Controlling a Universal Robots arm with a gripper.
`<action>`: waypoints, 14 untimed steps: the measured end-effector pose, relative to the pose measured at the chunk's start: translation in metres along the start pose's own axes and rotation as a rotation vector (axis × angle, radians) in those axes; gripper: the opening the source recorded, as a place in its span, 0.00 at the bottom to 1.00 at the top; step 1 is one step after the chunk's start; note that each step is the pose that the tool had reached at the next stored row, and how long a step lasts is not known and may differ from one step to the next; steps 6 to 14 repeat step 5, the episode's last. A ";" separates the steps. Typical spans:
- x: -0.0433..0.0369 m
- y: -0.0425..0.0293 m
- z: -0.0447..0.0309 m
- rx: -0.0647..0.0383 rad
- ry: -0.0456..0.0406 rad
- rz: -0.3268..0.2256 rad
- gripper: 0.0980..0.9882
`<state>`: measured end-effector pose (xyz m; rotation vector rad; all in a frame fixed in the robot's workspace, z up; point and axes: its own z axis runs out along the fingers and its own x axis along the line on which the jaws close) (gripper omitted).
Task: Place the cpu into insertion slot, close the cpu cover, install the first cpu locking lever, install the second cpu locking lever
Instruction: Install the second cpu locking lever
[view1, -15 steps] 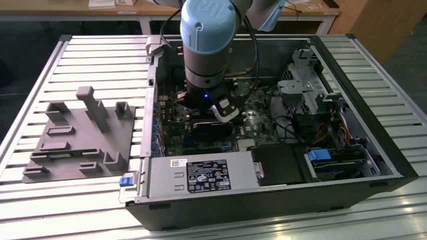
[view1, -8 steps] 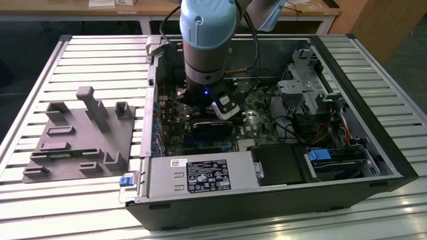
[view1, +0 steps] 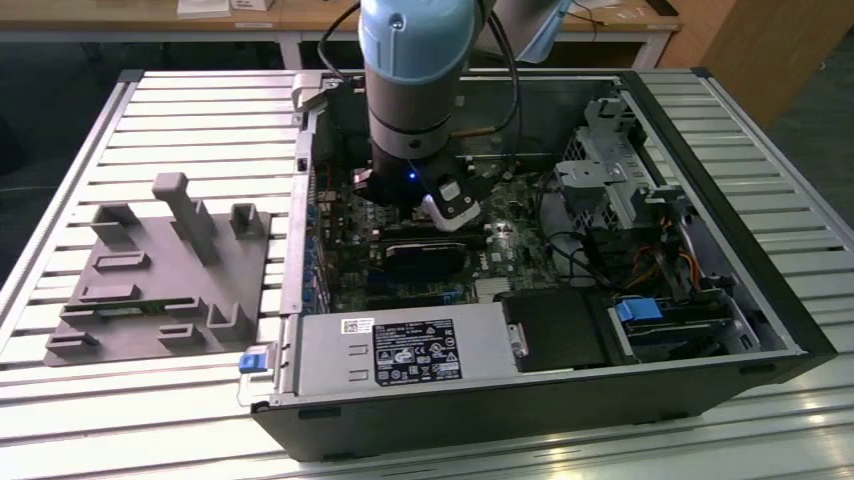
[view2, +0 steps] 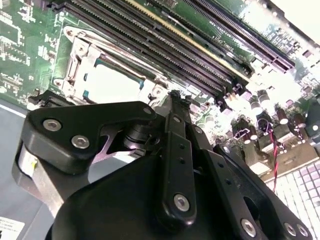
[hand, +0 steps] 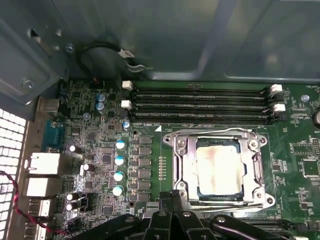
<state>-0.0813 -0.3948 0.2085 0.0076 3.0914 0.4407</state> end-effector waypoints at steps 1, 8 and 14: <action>0.0000 0.0007 -0.0009 0.000 -0.0001 0.000 0.01; -0.0001 0.0017 -0.0020 0.000 -0.0001 0.000 0.01; -0.0001 0.0017 -0.0020 0.000 -0.0001 0.000 0.01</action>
